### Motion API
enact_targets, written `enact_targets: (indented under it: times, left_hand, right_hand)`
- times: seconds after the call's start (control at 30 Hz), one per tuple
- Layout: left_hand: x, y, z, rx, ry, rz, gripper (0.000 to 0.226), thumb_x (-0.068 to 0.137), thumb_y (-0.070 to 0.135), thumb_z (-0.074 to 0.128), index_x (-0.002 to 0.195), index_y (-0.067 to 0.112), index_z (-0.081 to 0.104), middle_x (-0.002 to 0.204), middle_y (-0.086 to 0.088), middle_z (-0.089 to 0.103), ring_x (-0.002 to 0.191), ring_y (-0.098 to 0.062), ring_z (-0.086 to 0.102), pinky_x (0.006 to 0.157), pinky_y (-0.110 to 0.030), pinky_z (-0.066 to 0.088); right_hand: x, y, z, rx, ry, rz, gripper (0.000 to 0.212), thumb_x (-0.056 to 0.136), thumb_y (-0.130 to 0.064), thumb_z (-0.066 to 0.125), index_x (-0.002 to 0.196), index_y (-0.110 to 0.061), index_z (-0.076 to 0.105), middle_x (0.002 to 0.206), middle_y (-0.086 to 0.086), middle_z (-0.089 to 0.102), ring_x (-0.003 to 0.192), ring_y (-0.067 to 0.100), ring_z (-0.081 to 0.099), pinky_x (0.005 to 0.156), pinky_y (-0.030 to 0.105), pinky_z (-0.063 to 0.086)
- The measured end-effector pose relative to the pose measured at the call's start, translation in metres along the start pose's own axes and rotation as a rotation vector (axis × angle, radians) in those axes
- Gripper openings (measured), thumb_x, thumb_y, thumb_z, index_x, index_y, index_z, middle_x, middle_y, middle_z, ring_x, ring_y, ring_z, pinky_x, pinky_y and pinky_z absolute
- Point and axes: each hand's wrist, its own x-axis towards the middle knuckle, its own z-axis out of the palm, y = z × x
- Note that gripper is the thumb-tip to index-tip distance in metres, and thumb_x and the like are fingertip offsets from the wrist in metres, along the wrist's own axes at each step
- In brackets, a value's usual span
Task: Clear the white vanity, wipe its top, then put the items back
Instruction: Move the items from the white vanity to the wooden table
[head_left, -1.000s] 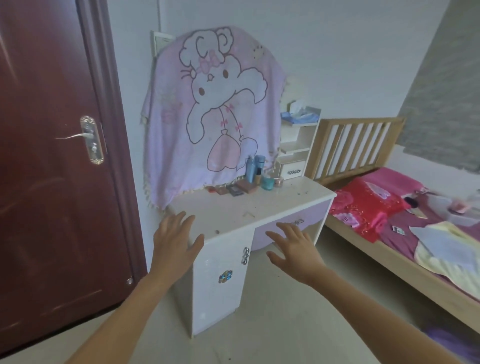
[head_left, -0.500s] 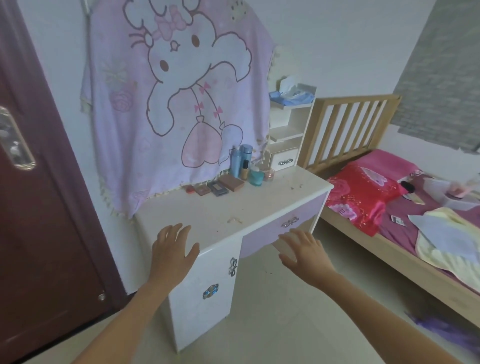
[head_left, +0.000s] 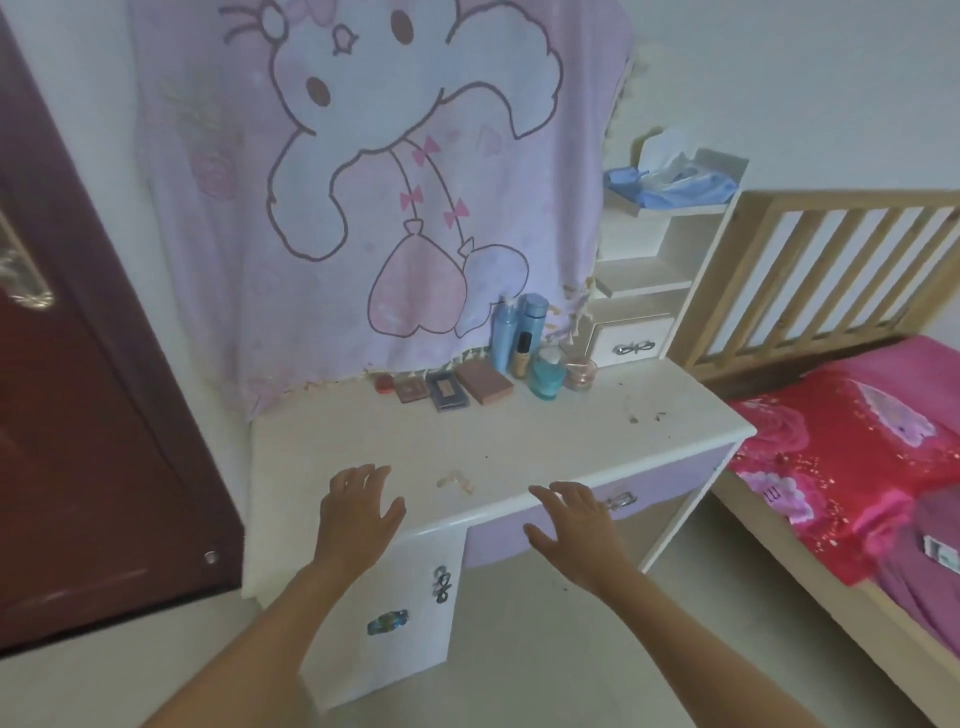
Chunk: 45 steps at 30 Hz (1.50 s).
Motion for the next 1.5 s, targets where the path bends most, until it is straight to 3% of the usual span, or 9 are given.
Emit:
enact_targets:
  times: [0.07,0.2,0.5,0.7,0.87,1.1,1.23,1.4,1.5]
  left_hand:
    - [0.002,-0.006,0.012,0.019,-0.021,-0.044,0.047,0.092,0.030,0.047,0.135,0.013,0.040,0.141,-0.006,0.040,0.132,-0.025,0.025,0.105,-0.038,0.029]
    - [0.026,-0.019,0.018,0.042,0.010,-0.122,0.046,0.091,0.028,0.049,0.133,0.012,0.042,0.139,-0.007,0.043,0.131,-0.027,0.028,0.104,-0.039,0.029]
    - [0.126,-0.058,0.042,0.042,0.020,-0.228,0.046,0.091,0.028,0.050,0.132,0.010,0.043,0.138,-0.009,0.044,0.129,-0.029,0.030,0.102,-0.040,0.033]
    - [0.210,-0.068,0.065,-0.001,-0.022,-0.242,0.047,0.091,0.027,0.048,0.134,0.009,0.041,0.140,-0.009,0.042,0.128,-0.030,0.032,0.101,-0.038,0.033]
    - [0.275,-0.072,0.077,0.049,-0.079,-0.191,0.050,0.093,0.026,0.044,0.139,0.010,0.032,0.145,-0.010,0.032,0.130,-0.029,0.029,0.102,-0.036,0.032]
    - [0.313,-0.086,0.091,0.150,-0.099,0.060,0.044,0.071,0.008,0.069,0.113,0.009,0.060,0.119,-0.015,0.056,0.096,-0.040,0.056,0.069,-0.042,0.050]
    - [0.315,-0.096,0.091,0.320,-0.123,0.095,0.044,0.035,0.011,0.086,0.075,0.017,0.070,0.091,-0.009,0.066,0.060,-0.029,0.060,0.043,-0.032,0.046]
    - [0.303,-0.109,0.093,0.311,-0.100,0.038,0.041,0.029,0.007,0.086,0.063,0.021,0.068,0.079,-0.008,0.061,0.054,-0.024,0.056,0.038,-0.027,0.042]
    - [0.282,-0.114,0.092,0.245,-0.036,-0.015,0.042,0.031,0.004,0.086,0.067,0.019,0.070,0.074,-0.007,0.055,0.050,-0.022,0.053,0.036,-0.024,0.041]
  right_hand:
    - [0.014,0.001,0.008,-0.031,0.009,-0.073,0.058,0.082,-0.047,0.039,0.130,-0.017,0.049,0.129,0.009,0.051,0.126,0.027,0.043,0.094,0.045,0.040]
    - [0.058,0.010,0.029,0.050,-0.098,-0.059,0.049,0.070,-0.049,0.038,0.096,-0.020,0.069,0.087,0.004,0.069,0.082,0.023,0.068,0.055,0.034,0.054]
    - [0.166,-0.011,0.053,-0.040,-0.170,-0.201,0.044,0.069,-0.050,0.037,0.097,-0.027,0.061,0.085,-0.004,0.069,0.079,0.014,0.068,0.056,0.025,0.054]
    - [0.235,-0.026,0.045,-0.056,-0.204,-0.258,0.050,0.093,-0.040,0.039,0.139,-0.022,0.034,0.144,0.006,0.036,0.135,0.021,0.029,0.108,0.039,0.028]
    - [0.274,-0.029,0.056,-0.042,-0.266,-0.214,0.052,0.095,-0.042,0.037,0.143,-0.025,0.025,0.150,0.000,0.024,0.139,0.017,0.017,0.113,0.034,0.017]
    - [0.298,-0.027,0.066,-0.042,-0.273,-0.196,0.059,0.083,-0.046,0.032,0.136,-0.021,0.039,0.140,0.007,0.042,0.131,0.023,0.036,0.105,0.038,0.032]
    - [0.317,-0.029,0.069,-0.019,-0.176,-0.225,0.040,0.073,-0.046,0.044,0.102,-0.025,0.060,0.092,-0.002,0.067,0.082,0.017,0.067,0.063,0.027,0.055]
    - [0.339,-0.050,0.073,0.005,-0.244,-0.301,0.046,0.091,-0.033,0.047,0.133,-0.016,0.044,0.143,0.010,0.037,0.132,0.028,0.034,0.103,0.040,0.035]
    - [0.360,-0.063,0.086,-0.007,-0.190,-0.351,0.047,0.081,-0.025,0.063,0.125,-0.013,0.052,0.136,0.017,0.044,0.119,0.040,0.048,0.089,0.045,0.049]
